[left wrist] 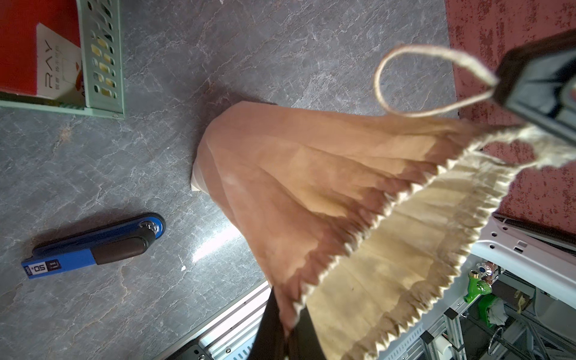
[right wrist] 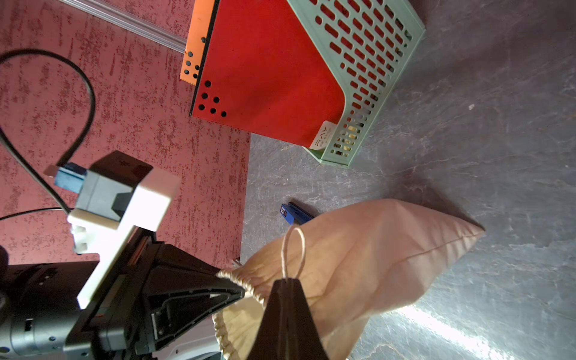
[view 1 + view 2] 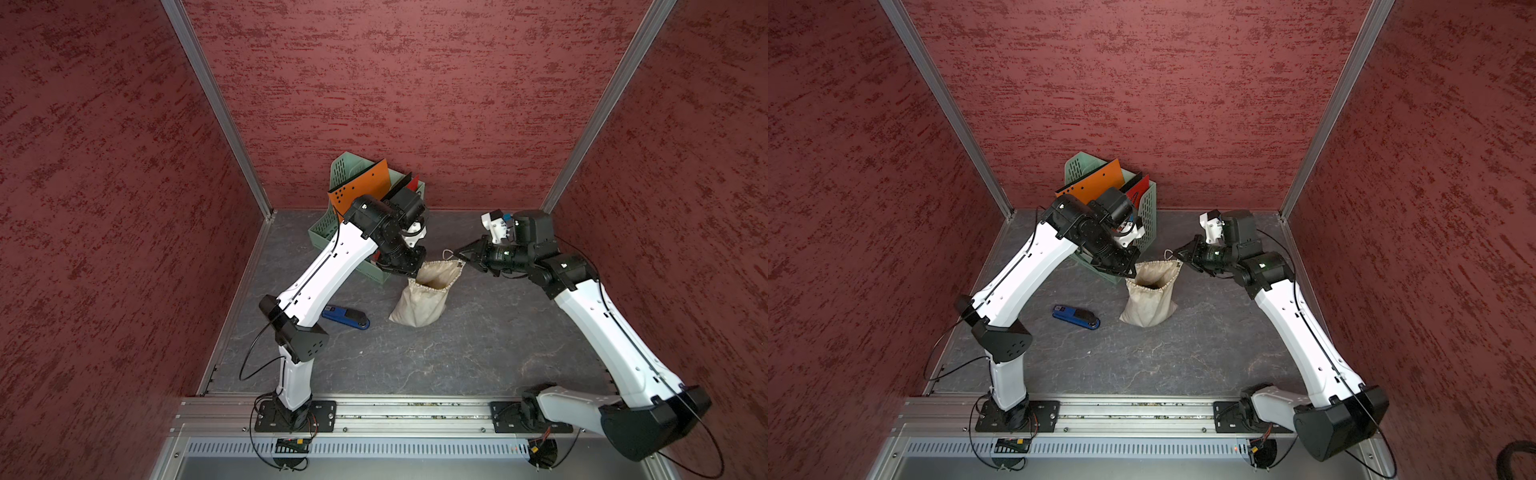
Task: Close the soil bag
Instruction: Adjust the soil bag at the center of the board.
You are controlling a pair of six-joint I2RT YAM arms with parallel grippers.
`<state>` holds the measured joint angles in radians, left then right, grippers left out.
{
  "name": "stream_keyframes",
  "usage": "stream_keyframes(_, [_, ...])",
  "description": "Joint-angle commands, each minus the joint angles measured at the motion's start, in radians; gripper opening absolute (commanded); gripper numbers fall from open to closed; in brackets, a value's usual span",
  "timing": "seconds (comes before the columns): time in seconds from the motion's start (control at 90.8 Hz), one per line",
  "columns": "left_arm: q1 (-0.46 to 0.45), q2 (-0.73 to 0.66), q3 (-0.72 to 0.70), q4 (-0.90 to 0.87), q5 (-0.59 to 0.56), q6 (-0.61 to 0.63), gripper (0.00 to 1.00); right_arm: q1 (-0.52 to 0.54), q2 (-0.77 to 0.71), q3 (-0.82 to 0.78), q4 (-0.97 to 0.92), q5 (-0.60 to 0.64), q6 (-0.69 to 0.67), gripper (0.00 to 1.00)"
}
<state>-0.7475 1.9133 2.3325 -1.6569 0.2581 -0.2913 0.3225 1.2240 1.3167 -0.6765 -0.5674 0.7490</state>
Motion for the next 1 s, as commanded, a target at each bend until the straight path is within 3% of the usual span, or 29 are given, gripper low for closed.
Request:
stream_keyframes(0.0, [-0.009,-0.035,-0.04,-0.035,0.018,-0.015,0.04,-0.01,-0.026,-0.034,0.133,0.007,0.045,0.0])
stream_keyframes(0.375, [-0.051,-0.042,-0.149,0.045,0.056,-0.039,0.03,-0.011,-0.032,-0.11,0.184,-0.084,0.043,0.02])
stream_keyframes(0.496, [-0.066,-0.046,-0.2,0.078,0.068,-0.047,0.03,-0.012,-0.028,-0.118,0.145,-0.137,0.016,0.06])
stream_keyframes(0.727, [-0.072,-0.067,-0.248,0.101,0.063,-0.048,0.03,-0.013,0.027,-0.096,0.065,-0.202,-0.043,0.24])
stream_keyframes(0.992, [-0.072,-0.093,-0.28,0.117,0.057,-0.055,0.03,-0.016,0.111,-0.018,-0.04,-0.232,-0.106,0.29])
